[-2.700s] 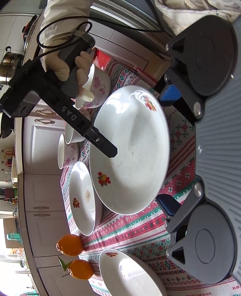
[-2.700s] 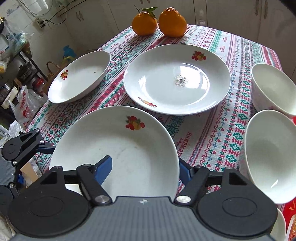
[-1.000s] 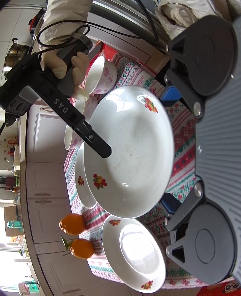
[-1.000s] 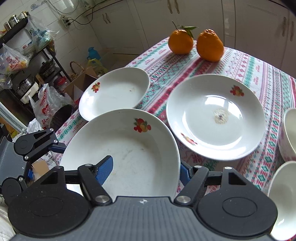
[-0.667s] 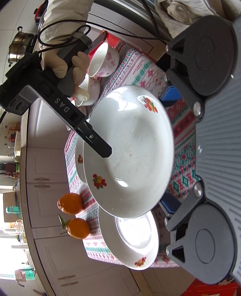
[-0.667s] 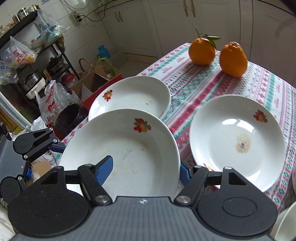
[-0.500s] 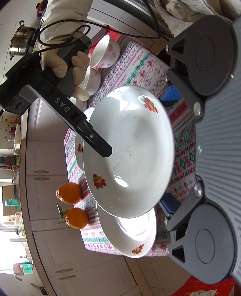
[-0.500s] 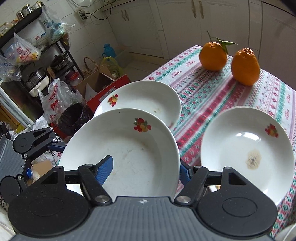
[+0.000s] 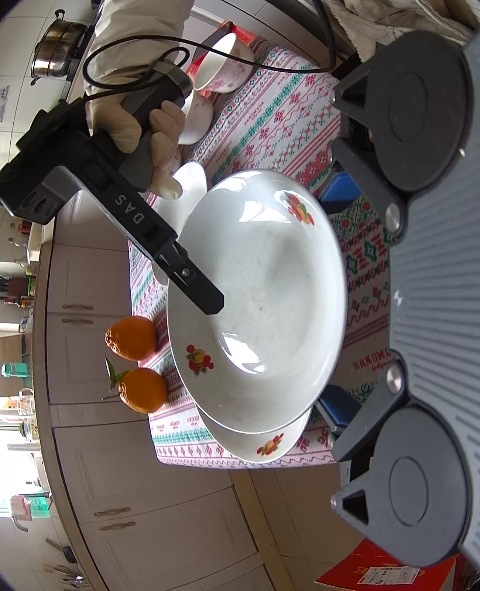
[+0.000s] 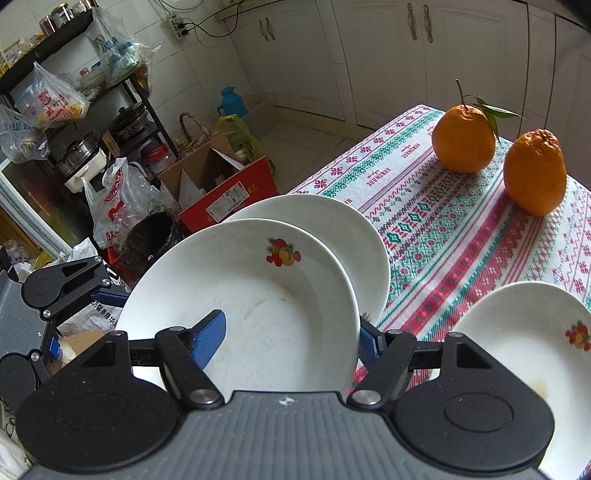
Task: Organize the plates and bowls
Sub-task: 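Lower the held plate with both grippers onto the other white plate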
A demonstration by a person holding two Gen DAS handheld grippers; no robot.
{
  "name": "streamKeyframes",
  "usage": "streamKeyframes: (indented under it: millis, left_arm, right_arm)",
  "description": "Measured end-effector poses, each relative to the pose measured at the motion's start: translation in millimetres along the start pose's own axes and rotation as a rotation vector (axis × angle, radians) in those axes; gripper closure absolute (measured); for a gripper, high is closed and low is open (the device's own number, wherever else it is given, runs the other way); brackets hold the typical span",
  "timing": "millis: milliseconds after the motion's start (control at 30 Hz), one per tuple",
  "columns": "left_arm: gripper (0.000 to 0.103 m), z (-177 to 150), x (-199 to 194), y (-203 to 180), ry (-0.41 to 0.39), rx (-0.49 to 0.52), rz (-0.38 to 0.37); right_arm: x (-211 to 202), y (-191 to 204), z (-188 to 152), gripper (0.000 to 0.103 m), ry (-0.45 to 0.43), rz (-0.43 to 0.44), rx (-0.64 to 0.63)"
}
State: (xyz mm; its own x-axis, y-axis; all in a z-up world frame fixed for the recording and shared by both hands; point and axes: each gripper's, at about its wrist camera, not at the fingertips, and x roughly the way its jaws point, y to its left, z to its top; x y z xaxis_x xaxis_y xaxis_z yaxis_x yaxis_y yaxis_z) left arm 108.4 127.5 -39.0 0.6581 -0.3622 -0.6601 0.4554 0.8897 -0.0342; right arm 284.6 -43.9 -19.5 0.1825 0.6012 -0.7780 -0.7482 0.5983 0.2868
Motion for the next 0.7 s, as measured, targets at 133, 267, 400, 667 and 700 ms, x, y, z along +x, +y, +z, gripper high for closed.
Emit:
streamKeyframes:
  millis: [133, 267, 400, 667, 700]
  left_arm:
    - [0.005, 2.3, 2.8, 5.7, 0.001, -0.008, 0.0]
    - [0.005, 5.6, 5.4, 10.5, 0.001, -0.014, -0.003]
    - [0.005, 8.9, 9.6, 16.2, 0.002, -0.016, -0.007]
    - [0.004, 10.1, 17.8, 24.9, 0.013, -0.03, -0.016]
    - [0.004, 9.9, 18.4, 25.8, 0.014, -0.029, -0.014]
  right_arm:
    - [8.1, -4.3, 5.0, 0.025, 0.009, 0.003, 0.009]
    - [12.9, -8.2, 8.8, 0.025, 0.008, 0.0, 0.017]
    - [17.3, -12.3, 12.7, 0.025, 0.007, -0.005, 0.024]
    - [21.5, -17.9, 16.7, 0.025, 0.008, -0.01, 0.031]
    - [21.7, -17.9, 17.0, 0.025, 0.008, -0.01, 0.03]
